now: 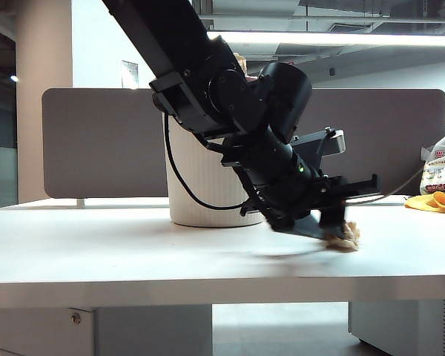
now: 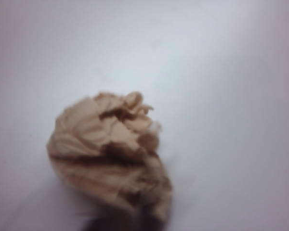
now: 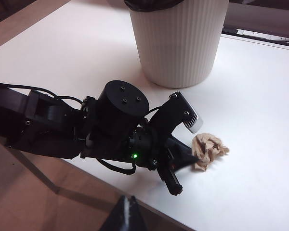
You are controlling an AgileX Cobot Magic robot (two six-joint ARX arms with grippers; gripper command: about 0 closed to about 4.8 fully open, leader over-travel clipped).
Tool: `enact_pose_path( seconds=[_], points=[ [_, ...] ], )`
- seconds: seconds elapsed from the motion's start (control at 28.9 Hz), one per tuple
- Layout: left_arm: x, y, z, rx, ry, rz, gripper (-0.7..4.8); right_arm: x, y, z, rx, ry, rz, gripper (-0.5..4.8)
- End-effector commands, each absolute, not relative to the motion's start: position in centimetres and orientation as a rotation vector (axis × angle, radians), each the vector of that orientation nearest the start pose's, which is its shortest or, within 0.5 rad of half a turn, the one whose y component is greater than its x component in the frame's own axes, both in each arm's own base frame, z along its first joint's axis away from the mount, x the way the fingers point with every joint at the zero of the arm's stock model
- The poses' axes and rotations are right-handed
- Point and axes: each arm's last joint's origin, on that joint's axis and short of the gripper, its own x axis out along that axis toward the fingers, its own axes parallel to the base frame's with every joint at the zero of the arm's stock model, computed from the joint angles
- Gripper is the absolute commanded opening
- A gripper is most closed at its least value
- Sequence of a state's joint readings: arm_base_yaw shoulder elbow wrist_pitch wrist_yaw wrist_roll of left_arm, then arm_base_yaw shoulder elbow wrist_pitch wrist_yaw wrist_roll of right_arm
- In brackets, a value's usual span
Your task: Pick up all the trash on the table and put it in the trash can.
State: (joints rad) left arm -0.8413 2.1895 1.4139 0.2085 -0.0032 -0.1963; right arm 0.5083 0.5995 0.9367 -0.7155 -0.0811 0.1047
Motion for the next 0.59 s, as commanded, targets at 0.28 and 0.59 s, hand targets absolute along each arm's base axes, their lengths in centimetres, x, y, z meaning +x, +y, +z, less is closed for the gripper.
enact_pose_path(
  seconds=[0.28,0.59],
  points=[
    [31.7,-35.4,18.3,-0.034,0.411,-0.799,-0.06,9.0,5.3,36.1,0.03,0.342,0.57,-0.04],
    [30.2,-33.7,27.0,-0.101,0.193,-0.829,-0.06,9.1,5.3,36.8,0.045,0.272,0.569,-0.04]
  ],
)
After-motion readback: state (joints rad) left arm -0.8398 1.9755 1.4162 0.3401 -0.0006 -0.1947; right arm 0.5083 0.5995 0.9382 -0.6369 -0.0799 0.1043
